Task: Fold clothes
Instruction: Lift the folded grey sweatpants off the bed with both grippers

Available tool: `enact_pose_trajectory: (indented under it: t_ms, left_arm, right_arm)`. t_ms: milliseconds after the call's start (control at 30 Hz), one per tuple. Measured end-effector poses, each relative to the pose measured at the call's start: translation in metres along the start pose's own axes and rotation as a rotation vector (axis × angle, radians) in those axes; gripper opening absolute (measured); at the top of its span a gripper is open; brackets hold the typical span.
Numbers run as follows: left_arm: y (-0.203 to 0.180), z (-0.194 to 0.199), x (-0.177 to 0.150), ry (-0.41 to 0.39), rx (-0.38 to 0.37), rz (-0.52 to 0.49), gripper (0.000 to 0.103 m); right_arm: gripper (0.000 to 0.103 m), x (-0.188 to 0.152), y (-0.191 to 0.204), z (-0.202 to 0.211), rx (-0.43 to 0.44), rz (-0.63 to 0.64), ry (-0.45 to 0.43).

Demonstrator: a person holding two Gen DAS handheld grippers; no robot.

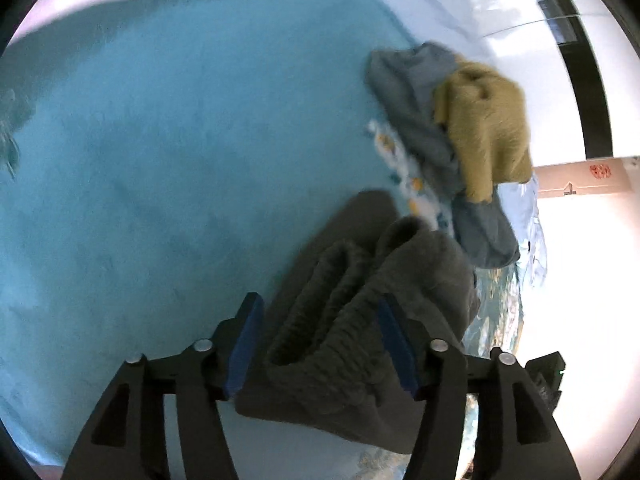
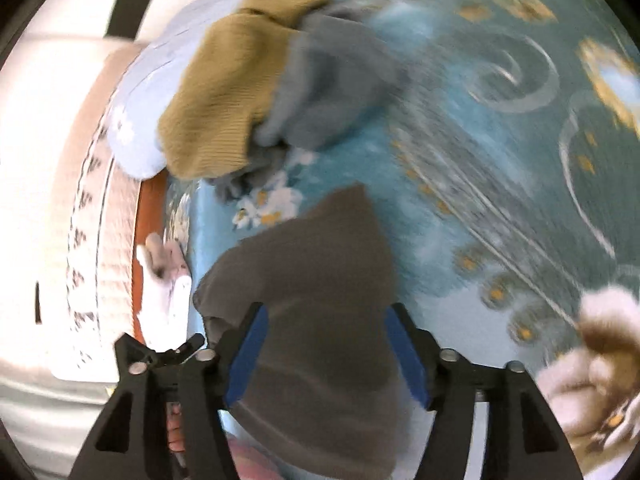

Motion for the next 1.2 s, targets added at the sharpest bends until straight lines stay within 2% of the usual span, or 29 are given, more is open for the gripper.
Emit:
enact_pose_trajectory:
  t_ms: [100,267,400,500,667,800,933,1033,1133,1200]
  left_arm:
    - [-0.004,-0.015,-0.002,0.057,-0.014,-0.023,0.073]
    - [0.007,-0.027,0.004,0.091,-0.069,0.053,0.083]
    - [0.005,-0.03,0.009,0.087,-0.061,0.024,0.084]
    - [0.004,-0.03,0.012,0.079,-0.072,0.019,0.084]
    - [0.0,-0.039,0.005,0.147,-0.113,0.029,0.085]
    - [-0.002,-0.039,0.004,0.145,-0.119,0.028,0.085]
    - [-0.009,-0.037,0.003,0.136,-0.11,-0.015,0.084]
    - [-0.011,-0.031,0.001,0.122,-0.104,-0.037,0.079]
    - [-0.01,-0.024,0.0,0.103,-0.102,-0.042,0.07]
    - [-0.009,-0.018,-0.001,0.091,-0.103,-0.049,0.065]
  right_arm:
    - [0.083,-0.011,-0.011,-0.006,0.039,-0.056,0.019]
    - [0.084,-0.028,-0.012,-0.028,0.09,-0.097,0.066]
    - [0.092,-0.035,-0.009,-0.035,0.121,-0.1,0.075]
    - [0.093,-0.039,-0.006,-0.039,0.13,-0.095,0.106]
    - [0.094,-0.042,-0.006,-0.044,0.142,-0.113,0.107]
    - [0.095,-0.041,-0.004,-0.047,0.127,-0.115,0.102]
    - [0.095,-0.042,-0.002,-0.046,0.103,-0.115,0.1]
    - [0.094,-0.042,-0.001,-0.046,0.078,-0.128,0.087]
    - [0.09,-0.042,0.004,-0.043,0.072,-0.125,0.069]
    - [0.081,-0.042,0.008,-0.04,0.065,-0.115,0.058]
Point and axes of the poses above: each gripper's, at about its wrist camera, not at the fingertips, and z roughly against the way its jaws point, y to its left, x to its top, the point moved 7 cm from there along -z, roughly the way its jaws point, and after that the axes turned 3 degrees about z, right-handed, at the moved point
